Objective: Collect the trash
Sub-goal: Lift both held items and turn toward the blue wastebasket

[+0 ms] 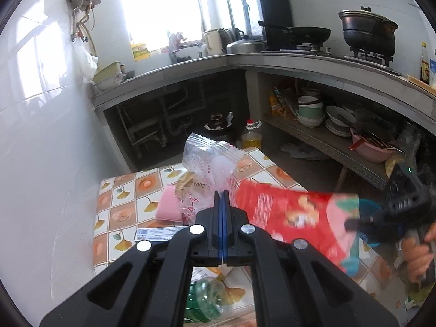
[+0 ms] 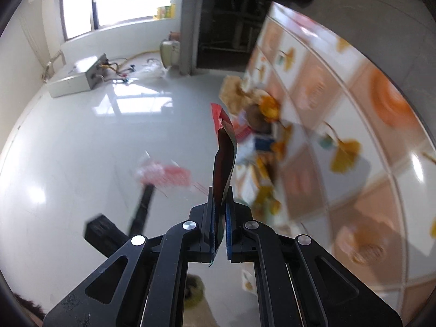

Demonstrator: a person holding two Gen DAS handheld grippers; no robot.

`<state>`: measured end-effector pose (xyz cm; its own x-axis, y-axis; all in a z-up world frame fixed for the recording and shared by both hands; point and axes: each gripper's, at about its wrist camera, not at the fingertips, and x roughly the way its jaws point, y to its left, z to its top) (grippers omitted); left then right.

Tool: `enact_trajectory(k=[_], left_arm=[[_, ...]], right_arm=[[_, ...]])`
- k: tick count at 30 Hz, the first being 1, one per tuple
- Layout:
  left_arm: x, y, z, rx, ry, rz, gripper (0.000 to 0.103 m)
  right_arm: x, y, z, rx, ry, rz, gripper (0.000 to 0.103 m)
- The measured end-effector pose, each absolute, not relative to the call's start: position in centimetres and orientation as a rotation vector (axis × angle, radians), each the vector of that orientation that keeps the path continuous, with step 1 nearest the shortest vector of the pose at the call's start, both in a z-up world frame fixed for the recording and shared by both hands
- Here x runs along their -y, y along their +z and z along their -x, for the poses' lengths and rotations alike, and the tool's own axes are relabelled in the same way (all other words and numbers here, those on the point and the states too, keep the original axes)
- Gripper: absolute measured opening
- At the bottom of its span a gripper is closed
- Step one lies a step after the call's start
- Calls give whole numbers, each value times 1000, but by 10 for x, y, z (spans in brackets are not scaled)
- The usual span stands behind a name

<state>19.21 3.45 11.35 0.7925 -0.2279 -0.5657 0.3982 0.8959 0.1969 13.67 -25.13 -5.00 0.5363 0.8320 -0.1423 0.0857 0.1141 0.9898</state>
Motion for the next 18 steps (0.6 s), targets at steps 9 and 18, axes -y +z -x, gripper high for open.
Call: enact_trajectory(k=[9, 18], left_arm=[[-18, 108, -183, -572, -367, -337, 0], [24, 99, -175, -580, -473, -346, 0]], right_arm=[[266, -78, -102, -906, 643, -1387, 4], [308, -72, -69, -785, 595, -1451, 4]])
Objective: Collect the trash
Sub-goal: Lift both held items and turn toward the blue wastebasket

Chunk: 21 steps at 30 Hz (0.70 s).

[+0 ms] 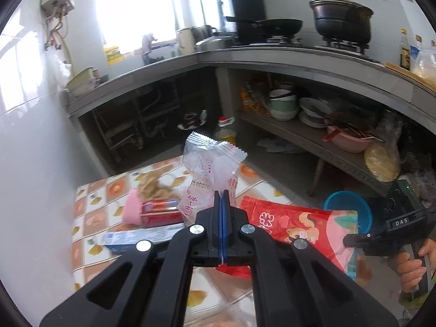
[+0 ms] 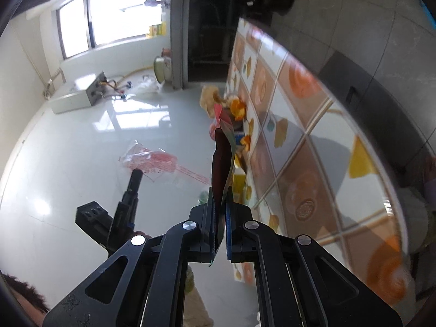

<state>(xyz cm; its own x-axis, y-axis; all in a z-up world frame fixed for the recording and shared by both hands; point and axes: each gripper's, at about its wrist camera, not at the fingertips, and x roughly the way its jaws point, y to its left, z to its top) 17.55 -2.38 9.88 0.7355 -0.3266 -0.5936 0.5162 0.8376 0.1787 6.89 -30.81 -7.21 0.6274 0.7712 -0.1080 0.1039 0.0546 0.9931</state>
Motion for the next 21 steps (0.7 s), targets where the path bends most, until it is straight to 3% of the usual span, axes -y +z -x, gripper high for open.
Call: enact_trajectory(k=[15, 21], left_arm=[[224, 89, -157, -640, -799, -456, 0], [318, 62, -143, -718, -913, -541, 0]], right_arm=[[435, -100, 45, -487, 331, -1612, 4], [467, -123, 78, -438, 187, -1660, 4]])
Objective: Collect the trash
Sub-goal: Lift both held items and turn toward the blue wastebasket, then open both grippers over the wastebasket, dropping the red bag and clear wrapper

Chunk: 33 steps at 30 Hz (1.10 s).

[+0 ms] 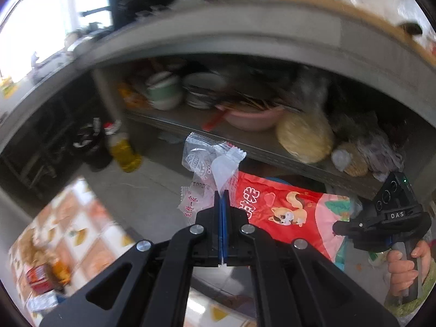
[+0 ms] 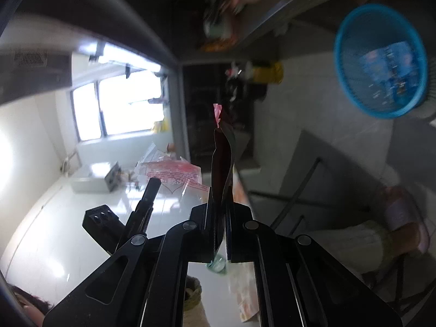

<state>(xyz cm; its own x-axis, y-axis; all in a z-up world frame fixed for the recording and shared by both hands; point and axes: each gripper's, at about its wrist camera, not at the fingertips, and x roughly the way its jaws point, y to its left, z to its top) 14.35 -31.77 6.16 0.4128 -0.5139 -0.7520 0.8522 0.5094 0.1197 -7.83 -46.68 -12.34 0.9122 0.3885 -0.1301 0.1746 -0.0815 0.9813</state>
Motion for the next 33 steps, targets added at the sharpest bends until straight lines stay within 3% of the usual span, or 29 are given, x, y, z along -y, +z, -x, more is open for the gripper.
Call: enact_trajectory(k=[13, 24, 31, 32, 33], left_arm=[[446, -60, -172, -1059, -1006, -583, 0], [511, -173, -194, -1283, -943, -648, 0], [531, -212, -210, -1348, -928, -614, 1], [532, -214, -213, -1353, -935, -604, 7], [533, -214, -214, -1358, -939, -596, 21]], right_arm=[[506, -176, 103, -502, -184, -1638, 4], [529, -206, 62, -697, -498, -1351, 4], [540, -220, 20, -779, -601, -1171, 6], [540, -224, 9, -795, -605, -1136, 13], [540, -230, 1, -811, -609, -1105, 22]])
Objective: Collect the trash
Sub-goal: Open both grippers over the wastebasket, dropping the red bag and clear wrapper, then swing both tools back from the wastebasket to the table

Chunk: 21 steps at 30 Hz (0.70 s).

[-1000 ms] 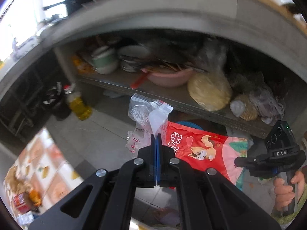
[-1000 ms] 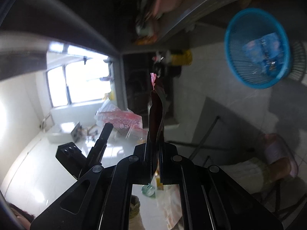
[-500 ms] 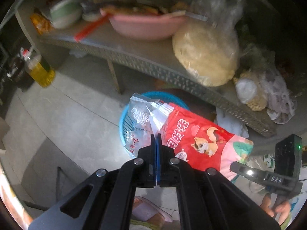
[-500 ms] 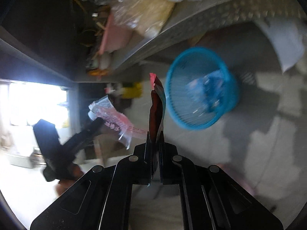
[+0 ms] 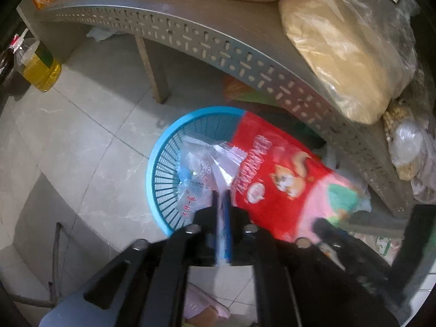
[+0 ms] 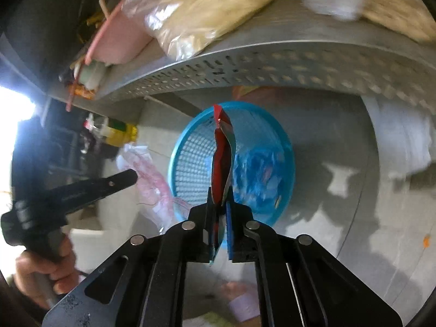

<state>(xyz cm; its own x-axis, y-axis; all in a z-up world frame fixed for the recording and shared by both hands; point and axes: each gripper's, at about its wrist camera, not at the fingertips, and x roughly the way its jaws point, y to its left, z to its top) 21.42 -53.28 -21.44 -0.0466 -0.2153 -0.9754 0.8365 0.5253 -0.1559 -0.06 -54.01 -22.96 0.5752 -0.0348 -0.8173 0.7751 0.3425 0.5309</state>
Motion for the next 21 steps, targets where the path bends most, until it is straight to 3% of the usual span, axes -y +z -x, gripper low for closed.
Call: enact_trajectory(k=[2, 4, 6, 9, 21], left_arm=[[530, -213, -217, -1357, -926, -573, 45], [525, -206, -219, -1346, -937, -523, 47], [521, -198, -218, -1331, -938, -528, 55], [515, -182, -219, -1292, -945, -520, 58], [475, -94, -192, -1163, -1020, -486, 66]], right_arm=[[538, -239, -9, -847, -601, -1058, 37], [535, -252, -21, -907, -600, -1009, 46], [532, -261, -23, -946, -625, -972, 47], [532, -261, -15, -941, -667, -964, 51], [517, -216, 21, -852, -737, -880, 52]])
